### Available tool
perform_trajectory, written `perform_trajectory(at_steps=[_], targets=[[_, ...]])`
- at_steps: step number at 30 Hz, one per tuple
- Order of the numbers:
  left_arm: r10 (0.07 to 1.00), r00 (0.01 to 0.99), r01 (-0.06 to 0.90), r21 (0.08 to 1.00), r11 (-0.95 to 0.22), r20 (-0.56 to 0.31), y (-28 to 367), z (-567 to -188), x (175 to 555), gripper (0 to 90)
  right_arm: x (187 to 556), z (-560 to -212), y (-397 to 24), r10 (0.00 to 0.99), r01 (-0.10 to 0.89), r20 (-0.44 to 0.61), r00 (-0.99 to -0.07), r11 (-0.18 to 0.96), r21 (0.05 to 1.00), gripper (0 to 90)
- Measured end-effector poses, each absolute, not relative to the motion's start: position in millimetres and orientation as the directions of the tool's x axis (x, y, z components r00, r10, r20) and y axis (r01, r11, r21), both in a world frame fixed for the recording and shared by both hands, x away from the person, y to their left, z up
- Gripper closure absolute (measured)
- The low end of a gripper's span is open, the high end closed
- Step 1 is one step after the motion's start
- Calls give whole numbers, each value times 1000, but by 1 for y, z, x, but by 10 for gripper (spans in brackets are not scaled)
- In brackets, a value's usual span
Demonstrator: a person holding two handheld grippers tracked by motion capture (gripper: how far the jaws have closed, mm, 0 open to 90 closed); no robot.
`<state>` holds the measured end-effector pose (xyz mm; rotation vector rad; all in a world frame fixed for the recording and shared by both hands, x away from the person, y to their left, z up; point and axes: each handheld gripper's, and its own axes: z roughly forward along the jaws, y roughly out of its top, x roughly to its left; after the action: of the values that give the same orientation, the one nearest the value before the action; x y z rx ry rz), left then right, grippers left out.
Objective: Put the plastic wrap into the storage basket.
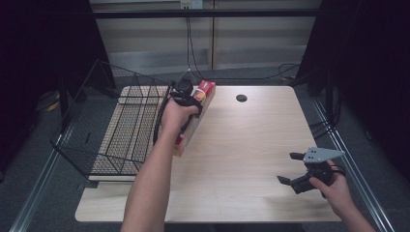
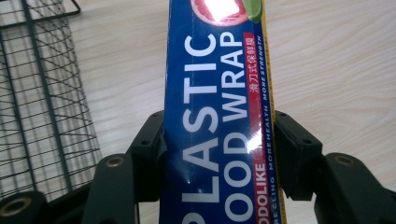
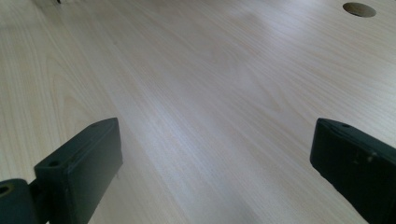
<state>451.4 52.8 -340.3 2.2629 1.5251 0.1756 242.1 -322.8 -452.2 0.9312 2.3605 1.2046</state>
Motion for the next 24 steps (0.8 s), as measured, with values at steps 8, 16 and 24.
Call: perform_trajectory(at_steps=[8,16,24], targets=[[918,381,862,402,-310,-110,64,-322,449,445,243,-452,-322,679,398,1,-734,429,810,19],[922,370,867,400,-299,-113,73,-309,448,445,242,-452,-322,682,398,0,-732,427,812,19],[927,355,869,406,-282,-116,80,-298,445,445,243,-452,-322,679,402,5,-734,427,810,19]])
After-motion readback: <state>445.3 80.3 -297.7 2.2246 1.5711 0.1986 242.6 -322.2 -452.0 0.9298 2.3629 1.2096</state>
